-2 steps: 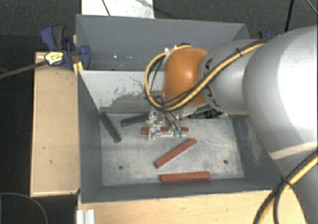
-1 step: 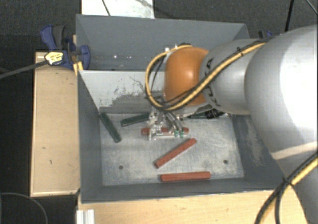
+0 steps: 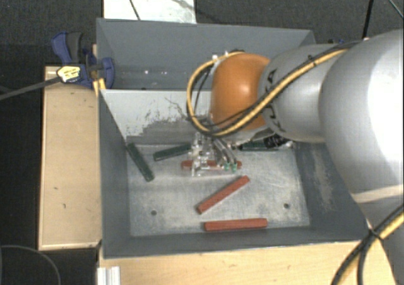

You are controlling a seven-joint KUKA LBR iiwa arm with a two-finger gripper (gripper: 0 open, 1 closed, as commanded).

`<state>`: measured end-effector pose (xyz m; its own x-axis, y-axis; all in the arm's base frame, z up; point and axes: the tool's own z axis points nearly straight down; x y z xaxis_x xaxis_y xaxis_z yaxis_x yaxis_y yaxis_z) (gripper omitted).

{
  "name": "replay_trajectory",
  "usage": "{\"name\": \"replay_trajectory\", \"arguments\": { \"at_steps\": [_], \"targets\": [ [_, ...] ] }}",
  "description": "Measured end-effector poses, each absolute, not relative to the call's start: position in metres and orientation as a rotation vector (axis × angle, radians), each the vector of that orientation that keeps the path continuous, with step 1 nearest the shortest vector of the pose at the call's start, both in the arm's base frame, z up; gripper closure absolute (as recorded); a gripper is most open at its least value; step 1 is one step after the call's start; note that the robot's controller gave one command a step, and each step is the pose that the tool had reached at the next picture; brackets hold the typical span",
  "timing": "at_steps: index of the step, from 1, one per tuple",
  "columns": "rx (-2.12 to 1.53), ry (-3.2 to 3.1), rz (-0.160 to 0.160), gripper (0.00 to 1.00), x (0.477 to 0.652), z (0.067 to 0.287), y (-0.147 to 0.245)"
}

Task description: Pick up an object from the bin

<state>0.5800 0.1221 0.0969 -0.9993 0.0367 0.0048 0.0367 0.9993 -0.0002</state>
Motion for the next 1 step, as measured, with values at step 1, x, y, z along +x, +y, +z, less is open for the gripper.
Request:
{"name": "replay_trajectory", "arguments": {
  "at_steps": [1],
  "targets": [
    [-0.058,-3.145,-0.003,1.0,0.5831,0.112,0.1227]
  ]
}}
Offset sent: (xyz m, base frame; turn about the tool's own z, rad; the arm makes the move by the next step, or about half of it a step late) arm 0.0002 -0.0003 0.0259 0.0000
